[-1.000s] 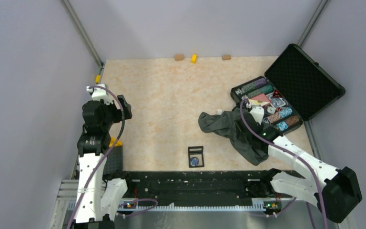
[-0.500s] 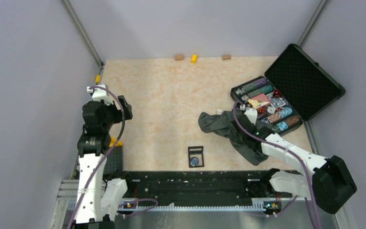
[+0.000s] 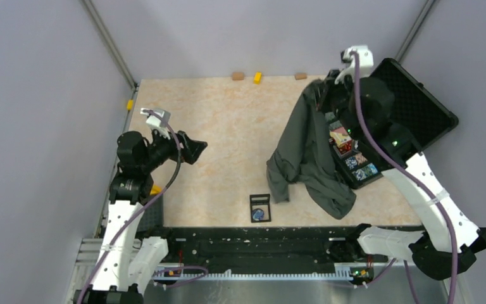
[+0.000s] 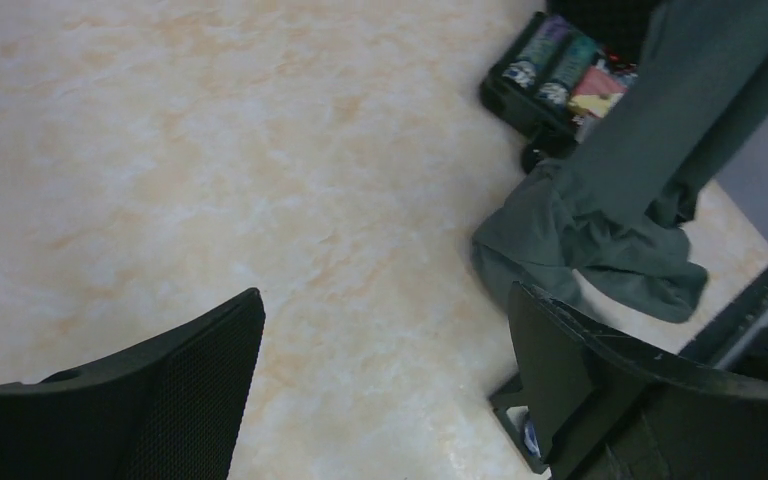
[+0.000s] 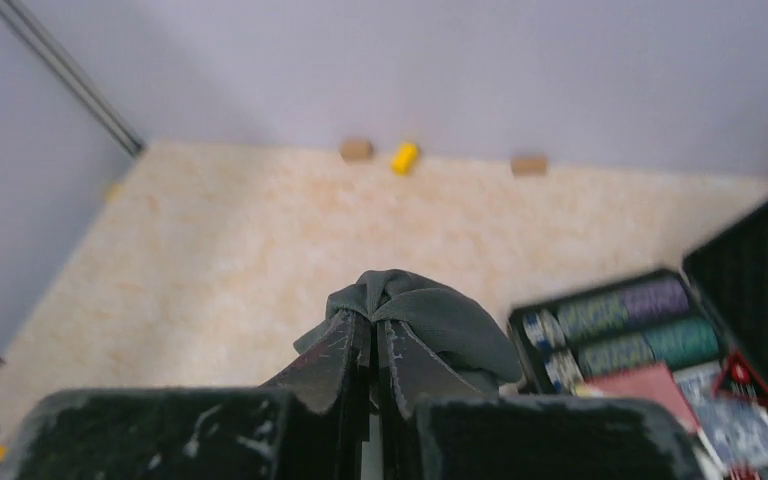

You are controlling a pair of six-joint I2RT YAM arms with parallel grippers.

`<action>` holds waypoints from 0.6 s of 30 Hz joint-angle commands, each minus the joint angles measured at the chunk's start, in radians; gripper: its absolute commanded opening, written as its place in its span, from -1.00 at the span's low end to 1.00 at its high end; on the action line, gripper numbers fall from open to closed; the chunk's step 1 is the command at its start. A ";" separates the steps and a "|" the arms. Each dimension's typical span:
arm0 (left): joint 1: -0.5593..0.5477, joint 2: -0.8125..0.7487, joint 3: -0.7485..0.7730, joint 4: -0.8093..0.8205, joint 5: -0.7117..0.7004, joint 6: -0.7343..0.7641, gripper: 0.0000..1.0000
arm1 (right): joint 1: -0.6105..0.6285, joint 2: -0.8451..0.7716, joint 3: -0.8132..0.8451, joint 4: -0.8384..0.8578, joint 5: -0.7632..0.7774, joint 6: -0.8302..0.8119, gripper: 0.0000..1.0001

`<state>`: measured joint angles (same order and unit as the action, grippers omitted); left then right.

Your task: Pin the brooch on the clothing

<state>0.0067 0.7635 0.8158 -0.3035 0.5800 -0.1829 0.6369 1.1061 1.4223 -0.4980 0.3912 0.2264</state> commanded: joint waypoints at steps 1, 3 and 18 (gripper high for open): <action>-0.138 -0.011 -0.016 0.200 0.073 -0.061 0.89 | 0.008 0.075 0.228 0.112 -0.174 -0.124 -1.00; -0.221 0.003 -0.020 0.244 0.048 -0.070 0.89 | 0.008 0.096 0.278 0.176 -0.244 -0.117 -1.00; -0.443 0.271 -0.240 0.707 -0.052 -0.314 0.87 | 0.007 0.099 0.359 0.304 -0.424 -0.035 -1.00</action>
<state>-0.4118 0.9852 0.5972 0.2066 0.5453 -0.4221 0.6376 1.2274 1.7306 -0.2703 0.0132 0.1696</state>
